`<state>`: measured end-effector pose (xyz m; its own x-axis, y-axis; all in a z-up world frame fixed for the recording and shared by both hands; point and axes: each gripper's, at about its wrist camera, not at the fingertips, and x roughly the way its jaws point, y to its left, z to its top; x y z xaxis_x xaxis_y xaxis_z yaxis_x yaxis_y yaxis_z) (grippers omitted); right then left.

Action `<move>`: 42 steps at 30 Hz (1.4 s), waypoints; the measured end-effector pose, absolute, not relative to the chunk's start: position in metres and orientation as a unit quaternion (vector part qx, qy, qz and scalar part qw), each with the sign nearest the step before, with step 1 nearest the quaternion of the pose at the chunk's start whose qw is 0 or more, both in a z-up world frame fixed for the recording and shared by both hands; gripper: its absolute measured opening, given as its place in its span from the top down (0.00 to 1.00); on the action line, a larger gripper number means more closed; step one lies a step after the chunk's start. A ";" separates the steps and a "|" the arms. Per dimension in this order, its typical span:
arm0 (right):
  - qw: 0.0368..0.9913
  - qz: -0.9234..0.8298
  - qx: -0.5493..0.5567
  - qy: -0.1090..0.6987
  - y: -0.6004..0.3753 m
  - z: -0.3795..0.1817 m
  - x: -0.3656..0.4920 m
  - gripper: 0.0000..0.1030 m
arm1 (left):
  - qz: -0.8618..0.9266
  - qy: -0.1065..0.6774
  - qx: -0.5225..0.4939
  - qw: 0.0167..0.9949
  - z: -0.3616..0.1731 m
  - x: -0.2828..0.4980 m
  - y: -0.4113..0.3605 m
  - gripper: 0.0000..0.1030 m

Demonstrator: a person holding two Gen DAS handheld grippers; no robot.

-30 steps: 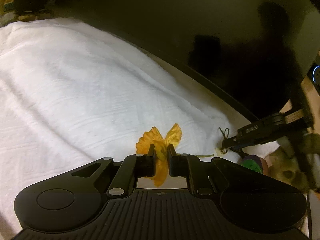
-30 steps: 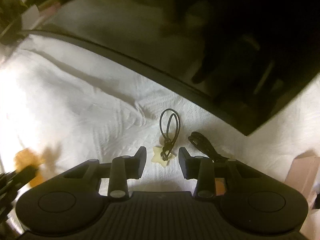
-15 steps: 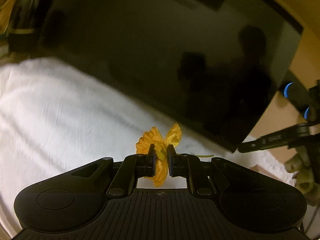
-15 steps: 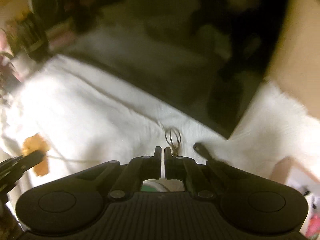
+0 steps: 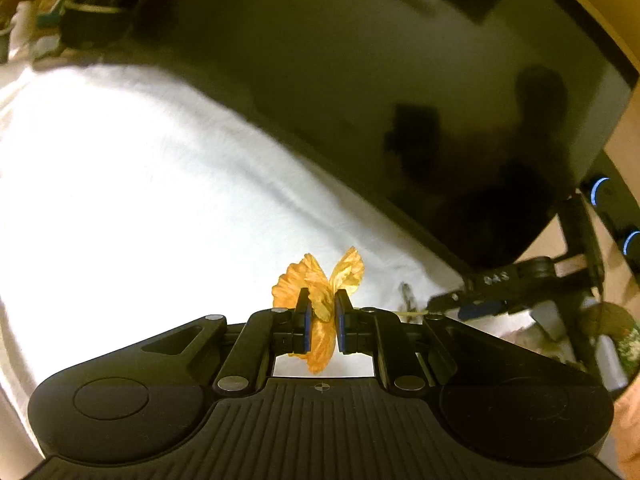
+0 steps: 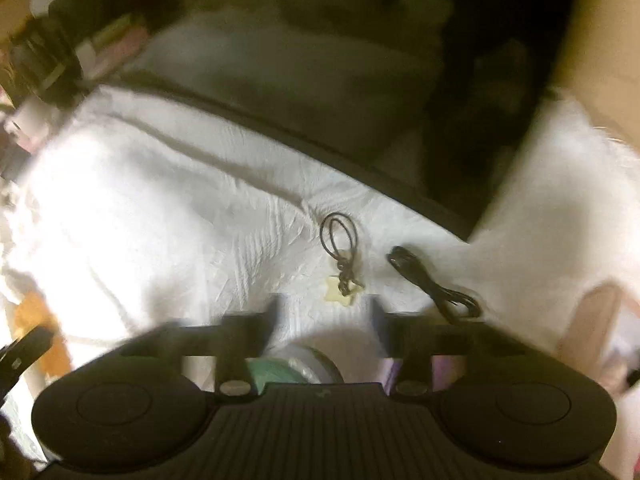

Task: Organize soft objects
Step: 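Grasp the black cord with star charm with the right tool while the left holds the flower, then carry both items over the pink box and open the left tool to drop the flower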

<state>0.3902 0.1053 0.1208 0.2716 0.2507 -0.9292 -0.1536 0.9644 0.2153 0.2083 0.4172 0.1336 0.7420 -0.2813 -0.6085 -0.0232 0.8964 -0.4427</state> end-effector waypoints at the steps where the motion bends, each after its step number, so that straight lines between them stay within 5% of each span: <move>1: 0.798 0.122 0.028 0.589 0.114 0.113 0.396 0.34 | -0.070 0.355 -0.220 0.906 0.128 0.210 0.421 0.87; 5: 0.790 0.103 -0.006 0.604 0.132 0.088 0.410 0.36 | -0.073 0.368 -0.237 0.896 0.110 0.215 0.436 0.87; 8: 0.770 0.081 -0.007 0.633 0.138 0.067 0.423 0.55 | -0.071 0.373 -0.240 0.893 0.100 0.222 0.441 0.87; 11: 0.766 0.079 -0.023 0.638 0.142 0.053 0.431 0.60 | -0.074 0.380 -0.234 0.892 0.095 0.232 0.435 0.87; 14: 0.774 0.092 -0.055 0.624 0.152 0.058 0.433 0.80 | -0.077 0.386 -0.231 0.890 0.092 0.235 0.433 0.87; 28: 0.852 0.197 -0.034 0.484 0.112 0.243 0.306 0.80 | -0.119 0.333 -0.217 0.910 0.158 0.220 0.364 0.87; 42: 0.903 0.093 0.048 0.417 -0.103 0.275 0.201 0.79 | -0.285 0.388 -0.122 0.868 0.162 0.212 0.115 0.86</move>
